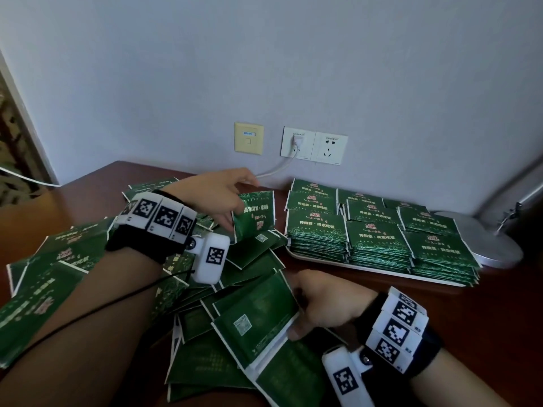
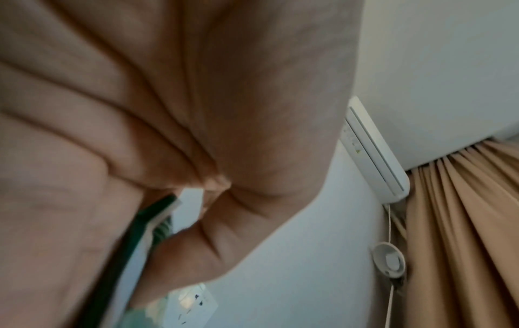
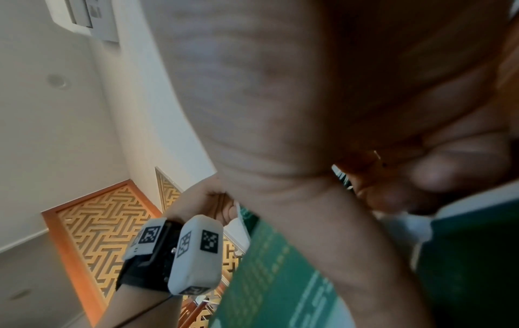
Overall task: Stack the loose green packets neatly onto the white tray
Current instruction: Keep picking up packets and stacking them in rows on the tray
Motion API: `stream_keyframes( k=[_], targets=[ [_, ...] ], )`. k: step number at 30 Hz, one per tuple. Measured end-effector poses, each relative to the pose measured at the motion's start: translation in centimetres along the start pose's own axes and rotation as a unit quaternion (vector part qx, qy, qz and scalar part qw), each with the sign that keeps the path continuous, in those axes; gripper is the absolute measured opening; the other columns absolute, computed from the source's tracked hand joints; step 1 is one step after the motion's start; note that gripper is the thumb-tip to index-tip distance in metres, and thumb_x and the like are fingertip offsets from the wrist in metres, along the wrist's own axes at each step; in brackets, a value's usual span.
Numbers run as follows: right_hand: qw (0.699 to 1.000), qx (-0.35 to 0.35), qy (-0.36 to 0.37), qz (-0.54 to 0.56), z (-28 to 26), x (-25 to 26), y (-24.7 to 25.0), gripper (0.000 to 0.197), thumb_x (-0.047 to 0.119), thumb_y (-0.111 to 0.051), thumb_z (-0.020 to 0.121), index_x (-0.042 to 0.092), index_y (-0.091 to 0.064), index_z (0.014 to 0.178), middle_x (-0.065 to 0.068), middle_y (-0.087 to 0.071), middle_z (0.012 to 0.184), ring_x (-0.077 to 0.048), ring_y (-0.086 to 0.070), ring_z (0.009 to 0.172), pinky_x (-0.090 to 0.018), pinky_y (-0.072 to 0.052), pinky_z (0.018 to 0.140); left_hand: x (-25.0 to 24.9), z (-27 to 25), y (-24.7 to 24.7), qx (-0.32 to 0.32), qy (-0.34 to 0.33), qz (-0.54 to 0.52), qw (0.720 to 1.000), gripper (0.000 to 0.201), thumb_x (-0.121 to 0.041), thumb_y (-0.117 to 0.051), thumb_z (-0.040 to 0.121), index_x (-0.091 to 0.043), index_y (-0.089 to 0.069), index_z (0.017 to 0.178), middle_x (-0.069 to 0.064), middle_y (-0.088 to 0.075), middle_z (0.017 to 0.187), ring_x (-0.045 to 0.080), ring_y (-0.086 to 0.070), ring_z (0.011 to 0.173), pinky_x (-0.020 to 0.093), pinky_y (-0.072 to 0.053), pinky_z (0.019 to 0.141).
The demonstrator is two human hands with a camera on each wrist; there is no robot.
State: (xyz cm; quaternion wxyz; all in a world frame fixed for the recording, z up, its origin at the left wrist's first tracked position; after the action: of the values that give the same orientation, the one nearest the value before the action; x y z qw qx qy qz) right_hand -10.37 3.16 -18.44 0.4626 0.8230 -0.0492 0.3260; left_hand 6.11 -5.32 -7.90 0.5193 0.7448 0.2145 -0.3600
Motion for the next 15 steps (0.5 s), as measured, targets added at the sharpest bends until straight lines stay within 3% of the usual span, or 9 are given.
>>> stream_keyframes(
  k=[2, 4, 5, 8, 10, 13, 15],
  targets=[
    [0.999, -0.003, 0.026, 0.021, -0.3, 0.4, 0.3, 0.041, 0.012, -0.086, 0.072, 0.028, -0.069, 0.105, 0.016, -0.070, 0.102, -0.002, -0.064, 0.098, -0.022, -0.050, 0.089, -0.3, -0.4, -0.4, 0.030, -0.005, -0.040, 0.999, 0.059, 0.013, -0.048, 0.092, -0.032, -0.048, 0.131, 0.020, -0.066, 0.105, 0.035, -0.074, 0.078, 0.037, -0.062, 0.063],
    [0.997, -0.033, 0.058, 0.032, -0.7, 1.0, 1.6, 0.033, 0.003, -0.080, 0.076, 0.030, -0.067, 0.090, 0.014, -0.066, 0.096, 0.001, -0.061, 0.092, -0.016, -0.047, 0.081, -0.1, -0.4, -0.2, 0.033, -0.008, 0.029, 0.999, 0.050, 0.010, -0.049, 0.092, -0.026, -0.057, 0.125, 0.014, -0.066, 0.108, 0.030, -0.073, 0.083, 0.036, -0.062, 0.068],
    [0.994, -0.046, 0.092, 0.038, -0.9, 1.3, 2.4, 0.037, -0.003, -0.076, 0.076, 0.031, -0.064, 0.084, 0.012, -0.065, 0.095, 0.000, -0.061, 0.091, -0.018, -0.049, 0.082, 0.3, -0.3, 0.0, 0.030, -0.004, 0.092, 0.995, 0.042, 0.007, -0.052, 0.091, -0.024, -0.062, 0.118, 0.010, -0.066, 0.109, 0.026, -0.072, 0.086, 0.033, -0.061, 0.070],
    [0.974, -0.076, 0.190, 0.096, -1.4, 1.5, 4.0, 0.045, -0.016, -0.066, 0.075, 0.029, -0.062, 0.080, -0.003, -0.069, 0.104, -0.015, -0.066, 0.104, -0.040, -0.055, 0.091, 2.3, 0.1, 0.2, 0.049, 0.050, 0.260, 0.963, 0.017, -0.012, -0.060, 0.093, -0.019, -0.068, 0.105, 0.002, -0.069, 0.102, 0.012, -0.064, 0.078, 0.022, -0.053, 0.066],
    [0.968, -0.098, 0.199, 0.115, -1.3, 0.4, 4.8, 0.045, -0.017, -0.063, 0.078, 0.028, -0.062, 0.080, -0.007, -0.069, 0.100, -0.019, -0.067, 0.099, -0.044, -0.056, 0.087, 3.5, 0.4, 0.3, 0.065, 0.085, 0.328, 0.938, 0.015, -0.028, -0.066, 0.091, -0.018, -0.070, 0.101, -0.004, -0.067, 0.095, 0.012, -0.061, 0.083, 0.028, -0.053, 0.077],
    [0.968, -0.095, 0.179, 0.149, -1.0, -0.7, 5.3, 0.042, -0.016, -0.050, 0.089, 0.023, -0.066, 0.085, 0.003, -0.067, 0.086, -0.010, -0.064, 0.081, -0.030, -0.053, 0.074, 4.3, 1.2, 0.6, 0.059, 0.098, 0.362, 0.925, 0.033, -0.047, -0.071, 0.085, -0.015, -0.070, 0.093, -0.006, -0.067, 0.085, 0.015, -0.062, 0.080, 0.030, -0.051, 0.078],
    [0.971, -0.064, 0.150, 0.173, -0.8, -1.3, 5.0, 0.043, -0.018, -0.038, 0.091, 0.013, -0.068, 0.092, 0.005, -0.069, 0.088, -0.007, -0.064, 0.083, -0.021, -0.050, 0.074, 3.8, 1.5, 0.2, 0.042, 0.074, 0.365, 0.927, 0.039, -0.054, -0.076, 0.076, -0.023, -0.067, 0.097, -0.005, -0.067, 0.096, 0.015, -0.063, 0.085, 0.031, -0.052, 0.080]
  ],
)
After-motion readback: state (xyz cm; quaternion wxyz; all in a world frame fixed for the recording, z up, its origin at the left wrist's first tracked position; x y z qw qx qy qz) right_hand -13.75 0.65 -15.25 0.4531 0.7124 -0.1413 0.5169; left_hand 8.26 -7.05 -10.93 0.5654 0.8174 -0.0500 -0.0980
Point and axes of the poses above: each hand's wrist, its own z-axis towards the middle knuckle, its own y-axis out of the back of the hand, x = y × z, the point moved 8 cm from there along z, towards the middle knuckle
